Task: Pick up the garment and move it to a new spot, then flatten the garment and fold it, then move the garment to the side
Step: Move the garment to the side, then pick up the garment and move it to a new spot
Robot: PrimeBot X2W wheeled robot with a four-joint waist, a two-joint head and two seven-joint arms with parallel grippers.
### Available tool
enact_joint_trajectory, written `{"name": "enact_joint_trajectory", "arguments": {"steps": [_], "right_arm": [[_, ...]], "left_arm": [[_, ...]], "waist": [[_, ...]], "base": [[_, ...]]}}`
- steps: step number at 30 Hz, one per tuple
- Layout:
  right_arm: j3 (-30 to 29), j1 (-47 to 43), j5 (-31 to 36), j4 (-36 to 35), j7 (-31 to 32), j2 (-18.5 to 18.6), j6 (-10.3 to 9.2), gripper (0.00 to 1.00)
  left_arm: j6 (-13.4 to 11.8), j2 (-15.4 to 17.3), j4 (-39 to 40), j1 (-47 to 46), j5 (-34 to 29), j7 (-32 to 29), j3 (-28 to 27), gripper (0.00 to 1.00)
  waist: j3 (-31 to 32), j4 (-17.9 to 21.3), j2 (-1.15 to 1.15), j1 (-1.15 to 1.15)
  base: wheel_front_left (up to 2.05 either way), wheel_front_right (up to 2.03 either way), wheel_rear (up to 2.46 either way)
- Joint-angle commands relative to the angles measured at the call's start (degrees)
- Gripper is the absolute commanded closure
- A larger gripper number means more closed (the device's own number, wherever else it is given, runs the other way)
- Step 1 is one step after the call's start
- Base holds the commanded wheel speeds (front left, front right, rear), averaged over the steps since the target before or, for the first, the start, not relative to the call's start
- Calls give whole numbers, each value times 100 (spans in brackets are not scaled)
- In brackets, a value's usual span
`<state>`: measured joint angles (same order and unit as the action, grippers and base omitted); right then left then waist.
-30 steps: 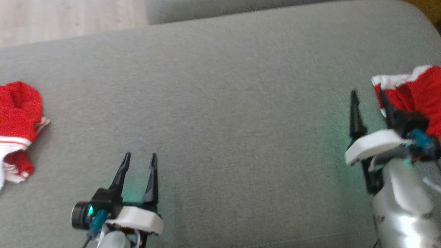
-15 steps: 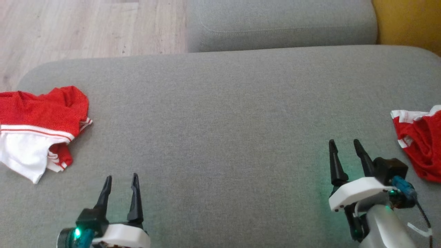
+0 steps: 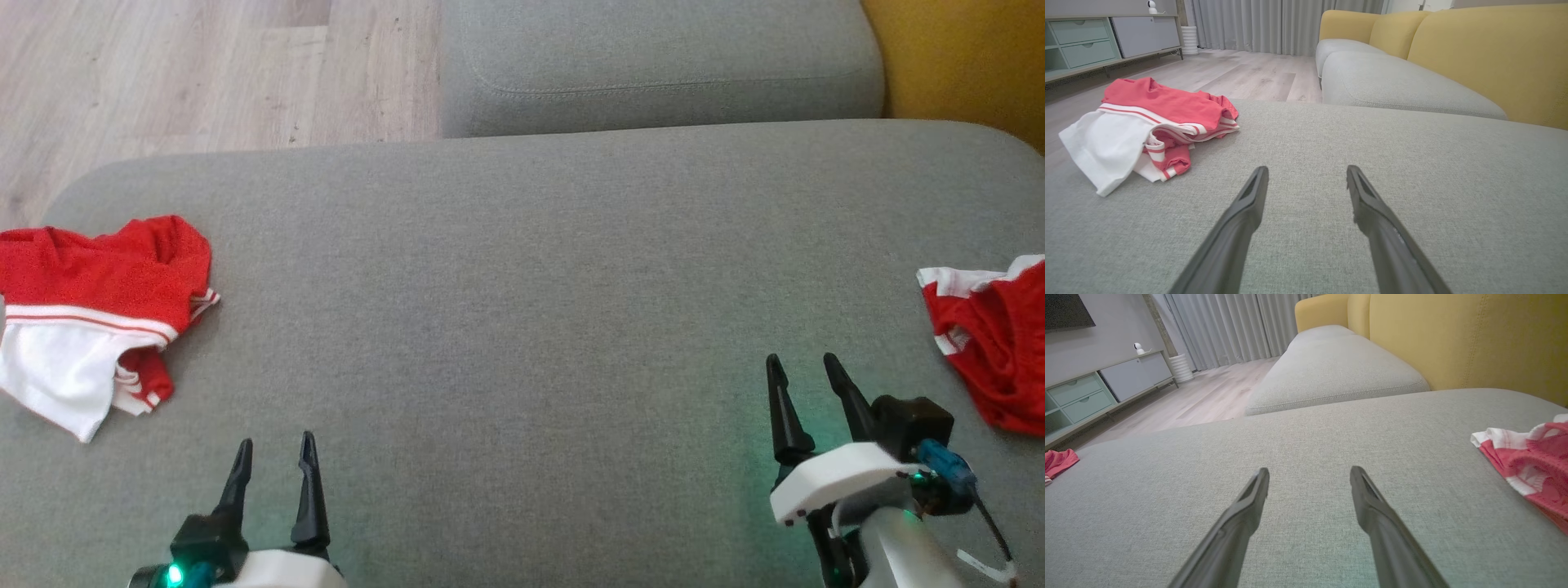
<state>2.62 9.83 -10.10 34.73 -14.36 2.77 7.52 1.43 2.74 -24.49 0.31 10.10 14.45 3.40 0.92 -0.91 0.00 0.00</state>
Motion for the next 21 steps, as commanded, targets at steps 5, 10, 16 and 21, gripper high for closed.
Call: {"name": "enact_joint_trajectory", "arguments": {"steps": [5, 10, 16, 21], "right_arm": [[179, 101, -58, -195, -63, 11, -3, 0], [389, 91, -130, -212, -63, 11, -3, 0], [644, 121, -350, -204, -63, 11, -3, 0], [909, 212, -484, -166, -63, 11, -3, 0]], "left_arm": [[-45, 14, 170, -220, 67, 55, -173, 0], [-85, 14, 120, -211, 99, 55, -110, 0], [-106, 14, -7, -85, 55, 55, -309, 0], [-99, 14, -43, 58, 82, 55, -649, 0]], "waist": [[-48, -265, 0, 0], [-93, -956, 0, 0], [-158, -1963, 0, 0], [-227, -2556, 0, 0]], "base": [[0, 0, 0], [0, 0, 0], [0, 0, 0], [0, 0, 0]]}}
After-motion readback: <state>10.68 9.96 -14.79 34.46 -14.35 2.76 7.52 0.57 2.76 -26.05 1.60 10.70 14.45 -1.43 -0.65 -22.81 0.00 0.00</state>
